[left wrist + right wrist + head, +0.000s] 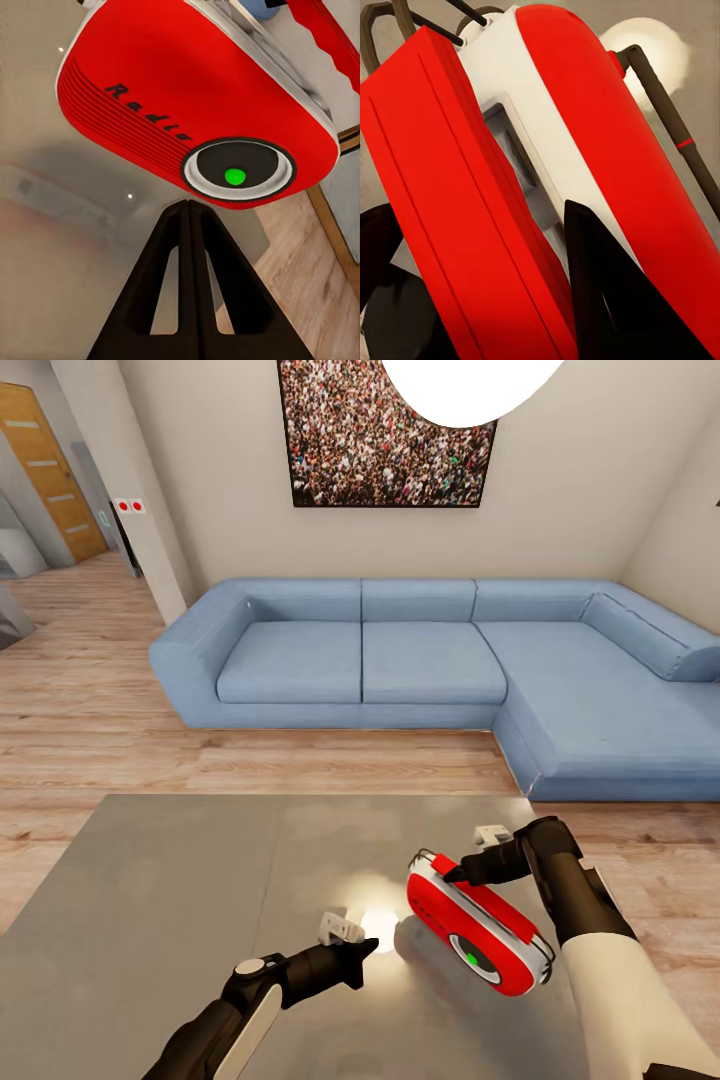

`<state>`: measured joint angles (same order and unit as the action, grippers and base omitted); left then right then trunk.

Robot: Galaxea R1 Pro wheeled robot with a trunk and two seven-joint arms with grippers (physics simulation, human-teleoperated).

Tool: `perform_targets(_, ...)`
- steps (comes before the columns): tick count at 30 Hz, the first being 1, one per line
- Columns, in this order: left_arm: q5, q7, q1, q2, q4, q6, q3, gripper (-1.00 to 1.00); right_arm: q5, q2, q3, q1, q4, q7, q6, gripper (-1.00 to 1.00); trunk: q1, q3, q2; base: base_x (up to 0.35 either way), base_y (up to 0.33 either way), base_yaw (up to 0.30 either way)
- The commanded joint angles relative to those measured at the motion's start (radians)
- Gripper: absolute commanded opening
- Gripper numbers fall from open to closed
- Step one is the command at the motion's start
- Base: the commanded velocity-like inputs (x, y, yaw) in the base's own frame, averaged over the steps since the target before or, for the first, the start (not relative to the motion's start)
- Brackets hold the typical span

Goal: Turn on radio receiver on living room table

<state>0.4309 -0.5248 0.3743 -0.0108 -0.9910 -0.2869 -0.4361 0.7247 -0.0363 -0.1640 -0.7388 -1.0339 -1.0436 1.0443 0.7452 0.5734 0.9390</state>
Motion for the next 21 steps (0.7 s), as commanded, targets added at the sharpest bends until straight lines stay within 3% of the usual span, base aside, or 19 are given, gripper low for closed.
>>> perform_targets(1, 0.001, 0.000, 0.000, 0.000, 0.000, 0.000, 0.000, -1.00, -0.004, 0.001, 0.000, 0.000, 0.000, -0.001, 0.003, -1.00, 0.000, 0.000, 0.000, 0.000, 0.000, 0.000)
perform_targets(10, 0.002, -0.001, 0.000, 0.000, 0.001, 0.000, 0.000, -1.00, -0.009, 0.002, 0.000, 0.000, 0.000, -0.008, 0.003, -1.00, 0.000, 0.000, 0.000, 0.000, 0.000, 0.000)
perform_targets(16, 0.002, -0.001, 0.000, 0.000, 0.001, 0.000, 0.000, -1.00, -0.014, 0.005, -0.004, 0.000, 0.001, -0.017, -0.037, -1.00, 0.000, 0.000, 0.000, 0.000, 0.000, 0.000)
perform_targets(21, 0.002, -0.001, 0.000, 0.000, 0.001, 0.000, 0.000, -1.00, -0.016, 0.003, -0.043, -0.001, 0.016, -0.018, -0.049, -1.00, 0.000, 0.000, 0.000, 0.000, 0.000, 0.000)
